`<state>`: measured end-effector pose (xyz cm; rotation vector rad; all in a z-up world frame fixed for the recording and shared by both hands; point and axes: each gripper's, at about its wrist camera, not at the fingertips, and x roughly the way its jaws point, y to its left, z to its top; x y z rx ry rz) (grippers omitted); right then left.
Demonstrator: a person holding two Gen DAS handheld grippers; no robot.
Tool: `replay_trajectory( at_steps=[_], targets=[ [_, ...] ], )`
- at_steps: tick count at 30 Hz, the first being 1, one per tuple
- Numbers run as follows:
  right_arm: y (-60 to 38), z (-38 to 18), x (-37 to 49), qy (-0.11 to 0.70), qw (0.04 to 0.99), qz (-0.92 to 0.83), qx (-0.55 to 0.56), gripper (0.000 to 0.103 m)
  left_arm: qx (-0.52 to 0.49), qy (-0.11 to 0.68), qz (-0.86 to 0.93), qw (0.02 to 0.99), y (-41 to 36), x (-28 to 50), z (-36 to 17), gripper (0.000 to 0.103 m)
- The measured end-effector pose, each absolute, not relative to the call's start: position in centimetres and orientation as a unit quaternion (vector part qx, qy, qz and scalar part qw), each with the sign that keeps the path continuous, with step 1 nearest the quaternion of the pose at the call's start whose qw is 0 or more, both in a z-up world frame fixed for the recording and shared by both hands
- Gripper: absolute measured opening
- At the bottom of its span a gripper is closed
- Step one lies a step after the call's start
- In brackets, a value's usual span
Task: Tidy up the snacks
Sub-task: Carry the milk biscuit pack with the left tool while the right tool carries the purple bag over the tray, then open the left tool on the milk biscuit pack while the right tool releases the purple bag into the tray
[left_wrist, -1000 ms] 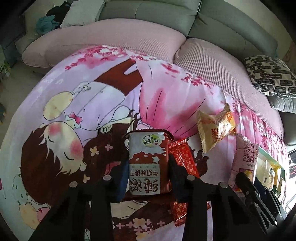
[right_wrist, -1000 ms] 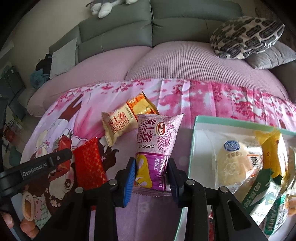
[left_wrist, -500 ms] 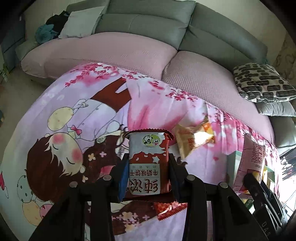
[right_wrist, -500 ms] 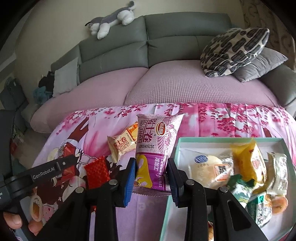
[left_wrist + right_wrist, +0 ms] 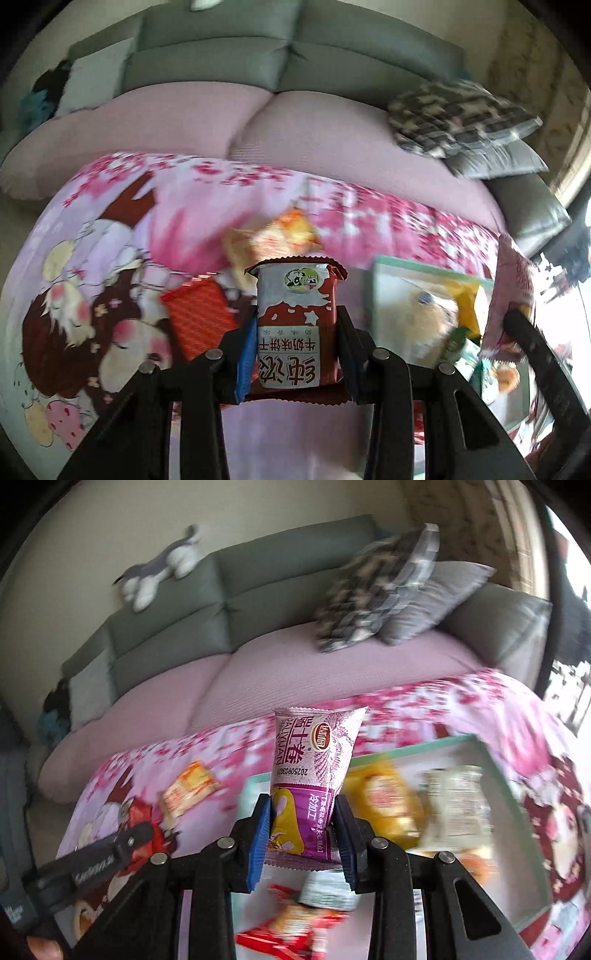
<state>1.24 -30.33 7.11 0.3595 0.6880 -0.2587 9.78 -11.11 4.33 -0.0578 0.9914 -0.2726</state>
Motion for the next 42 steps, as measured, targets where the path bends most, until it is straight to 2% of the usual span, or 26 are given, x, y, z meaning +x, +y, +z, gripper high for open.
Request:
replay_trajectory(
  at_steps=[10,30,36,42],
  targets=[
    [-38.1,6.9,-3.3,0.323,0.894,-0.219,0.218,0.036,0.033,0.497,-0.187,0.847,-18.2,7.7,1.9,0.041],
    [-42.5,3.2,-4.5,0.370,0.858,-0.261,0.243,0.036,0.078,0.495,-0.209,0.840,-21.5,6.1,0.4,0.041],
    [-43.2,3.1,-4.8,0.369,0.857,-0.268,0.238,0.036,0.069,0.529,-0.220,0.817,-21.9,6.4,-1.3,0.041],
    [-43.9,2.2,-4.9,0.380,0.850,-0.273,0.242,0.036,0.072,0.528,-0.219,0.817,-21.9,6.3,-1.5,0.041]
  ],
)
